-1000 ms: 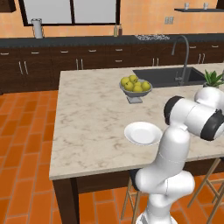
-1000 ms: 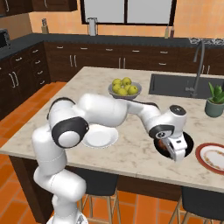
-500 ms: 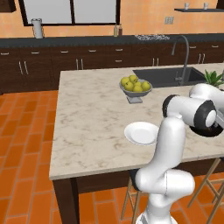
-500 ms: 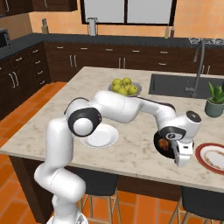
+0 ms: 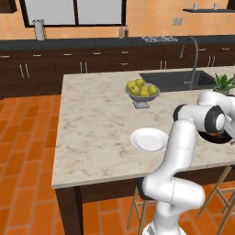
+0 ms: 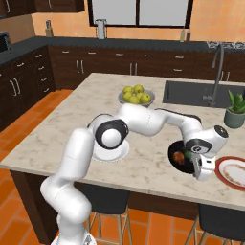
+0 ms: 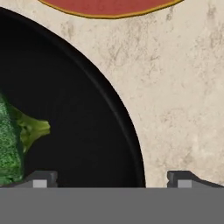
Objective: Pick the chicken drumstick and broccoli from their plates and place them in the bowl. Then put the bowl in the fridge.
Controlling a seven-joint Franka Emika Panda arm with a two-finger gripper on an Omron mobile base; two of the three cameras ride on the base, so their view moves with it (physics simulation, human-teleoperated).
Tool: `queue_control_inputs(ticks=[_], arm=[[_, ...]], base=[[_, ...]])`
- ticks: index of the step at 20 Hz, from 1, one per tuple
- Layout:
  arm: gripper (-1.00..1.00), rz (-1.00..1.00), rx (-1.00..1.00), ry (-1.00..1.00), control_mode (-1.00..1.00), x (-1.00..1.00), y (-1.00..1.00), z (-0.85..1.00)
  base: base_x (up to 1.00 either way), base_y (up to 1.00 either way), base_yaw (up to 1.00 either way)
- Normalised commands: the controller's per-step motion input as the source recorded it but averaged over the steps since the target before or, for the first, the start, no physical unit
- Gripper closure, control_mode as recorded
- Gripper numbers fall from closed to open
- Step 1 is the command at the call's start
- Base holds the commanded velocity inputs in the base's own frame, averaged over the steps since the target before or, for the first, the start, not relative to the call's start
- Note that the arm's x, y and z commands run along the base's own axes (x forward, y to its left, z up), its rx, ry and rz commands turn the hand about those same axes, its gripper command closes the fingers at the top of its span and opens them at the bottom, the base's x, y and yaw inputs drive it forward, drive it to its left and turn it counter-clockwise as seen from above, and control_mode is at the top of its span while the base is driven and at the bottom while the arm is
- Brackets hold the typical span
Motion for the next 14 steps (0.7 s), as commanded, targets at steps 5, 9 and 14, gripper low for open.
queue_control_inputs(ticks=[5, 9, 14], arm=[[-1.0, 0.0, 0.05, 0.0, -1.0, 0.19, -0.01, -0.42], [1.0, 0.0, 0.02, 0.0, -1.0, 0.07, 0.07, -0.46], [1.0, 0.0, 0.0, 0.0, -1.0, 0.1, 0.22, -0.18]], base=[[0.0, 0.0, 0.0], [0.0, 0.0, 0.0], [0.0, 0.0, 0.0]])
